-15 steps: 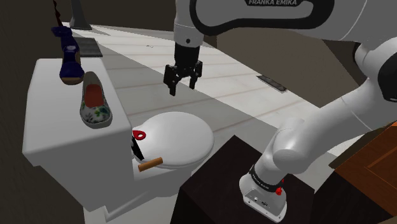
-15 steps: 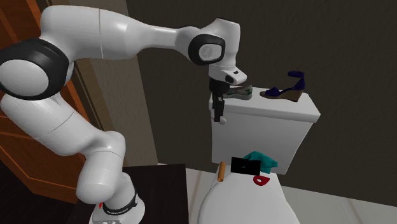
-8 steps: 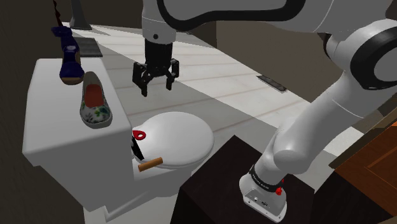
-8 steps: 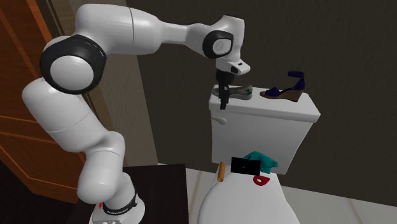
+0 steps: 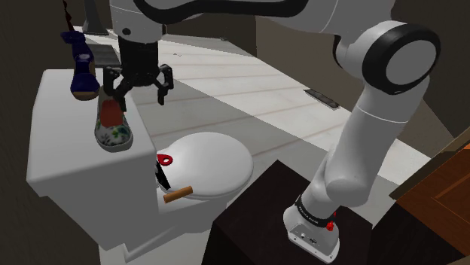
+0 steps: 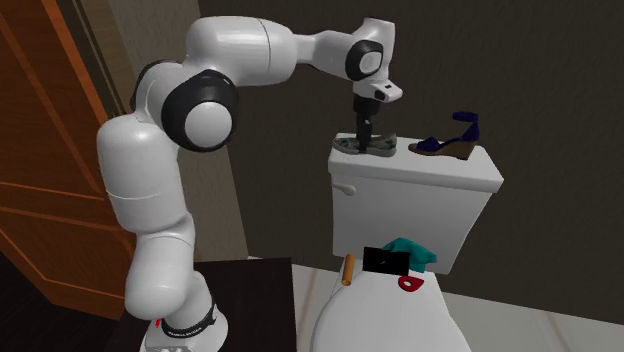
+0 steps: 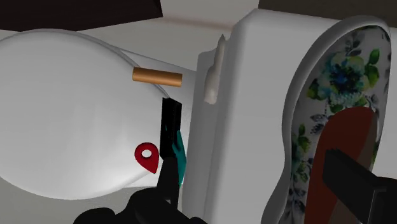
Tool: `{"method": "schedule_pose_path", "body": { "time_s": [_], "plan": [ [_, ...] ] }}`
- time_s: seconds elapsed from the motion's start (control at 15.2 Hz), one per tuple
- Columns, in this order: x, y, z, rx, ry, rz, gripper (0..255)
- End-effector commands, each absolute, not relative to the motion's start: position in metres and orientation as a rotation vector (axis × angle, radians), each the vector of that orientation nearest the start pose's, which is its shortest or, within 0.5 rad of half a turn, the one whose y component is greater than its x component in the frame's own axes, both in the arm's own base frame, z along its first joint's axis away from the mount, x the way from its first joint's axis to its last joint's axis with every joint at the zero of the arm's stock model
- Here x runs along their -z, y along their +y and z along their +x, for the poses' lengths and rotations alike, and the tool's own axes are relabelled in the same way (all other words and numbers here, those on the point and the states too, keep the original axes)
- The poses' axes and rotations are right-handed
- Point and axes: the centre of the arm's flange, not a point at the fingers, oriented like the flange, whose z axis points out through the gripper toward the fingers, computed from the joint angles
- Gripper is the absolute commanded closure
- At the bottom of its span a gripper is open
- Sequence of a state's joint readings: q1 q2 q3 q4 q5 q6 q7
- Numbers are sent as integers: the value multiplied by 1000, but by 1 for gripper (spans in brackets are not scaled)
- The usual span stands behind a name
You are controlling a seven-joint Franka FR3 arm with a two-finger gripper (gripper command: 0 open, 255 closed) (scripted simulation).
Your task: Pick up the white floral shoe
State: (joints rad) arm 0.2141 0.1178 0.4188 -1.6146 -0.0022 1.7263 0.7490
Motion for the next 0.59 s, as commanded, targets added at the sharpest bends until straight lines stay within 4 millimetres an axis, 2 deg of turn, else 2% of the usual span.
{"method": "schedule_pose_path", "body": {
  "time_s": [0.0,0.26,0.53],
  "plan": [
    [-555,364,499,-34,199,-3089,0],
    [-559,407,525,-21,223,-3074,0],
    [-544,407,525,-21,223,-3074,0]
  ]
}}
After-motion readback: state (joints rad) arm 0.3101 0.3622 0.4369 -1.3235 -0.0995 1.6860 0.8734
